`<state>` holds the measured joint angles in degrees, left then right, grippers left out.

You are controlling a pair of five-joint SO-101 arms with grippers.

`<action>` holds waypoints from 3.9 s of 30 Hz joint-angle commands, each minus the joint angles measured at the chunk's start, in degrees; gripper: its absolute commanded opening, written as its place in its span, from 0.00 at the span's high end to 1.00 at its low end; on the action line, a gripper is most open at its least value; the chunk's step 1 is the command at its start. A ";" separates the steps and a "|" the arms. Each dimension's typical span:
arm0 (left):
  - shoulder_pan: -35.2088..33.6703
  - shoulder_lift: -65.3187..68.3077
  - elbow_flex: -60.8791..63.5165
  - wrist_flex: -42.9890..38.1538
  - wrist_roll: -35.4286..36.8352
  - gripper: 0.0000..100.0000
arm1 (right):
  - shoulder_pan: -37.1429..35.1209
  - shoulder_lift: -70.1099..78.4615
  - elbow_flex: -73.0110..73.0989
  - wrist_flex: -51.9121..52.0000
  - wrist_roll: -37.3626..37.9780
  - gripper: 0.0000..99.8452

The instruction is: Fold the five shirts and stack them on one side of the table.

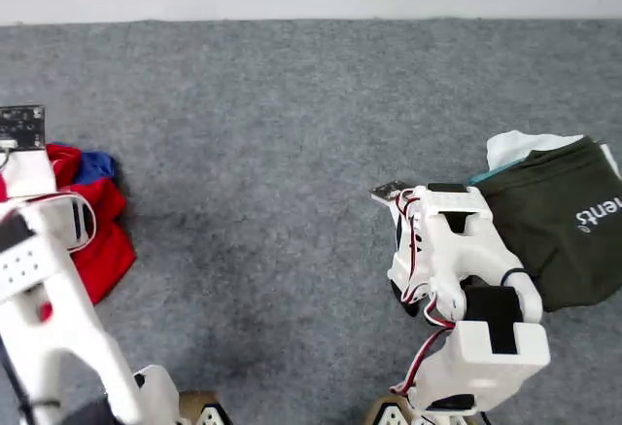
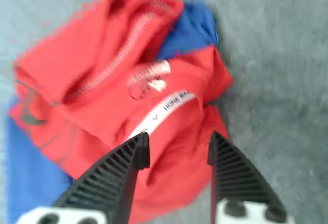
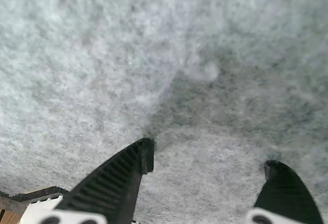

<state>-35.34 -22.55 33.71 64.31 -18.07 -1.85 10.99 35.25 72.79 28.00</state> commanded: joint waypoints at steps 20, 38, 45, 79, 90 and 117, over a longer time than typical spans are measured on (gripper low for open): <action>-0.18 42.11 -32.04 8.35 -0.35 0.81 | -0.84 0.92 1.41 -4.00 1.58 0.68; -0.09 47.56 -40.84 15.21 -0.62 0.99 | -0.84 0.92 1.41 -4.00 1.58 0.68; 0.44 47.56 -54.29 32.44 -0.18 0.99 | -0.84 0.92 1.41 -4.00 1.58 0.68; 3.69 43.25 -62.29 33.93 7.03 0.77 | -0.66 0.92 1.58 -4.00 1.58 0.68; -6.07 59.43 -64.84 33.58 -4.66 0.75 | -0.66 0.92 1.58 -4.00 1.58 0.68; 5.19 94.86 -90.15 36.22 -4.57 0.99 | -0.66 0.92 1.58 -4.09 1.58 0.68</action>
<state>-33.49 67.21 -56.40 100.09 -21.85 -1.85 10.99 35.25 72.79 28.00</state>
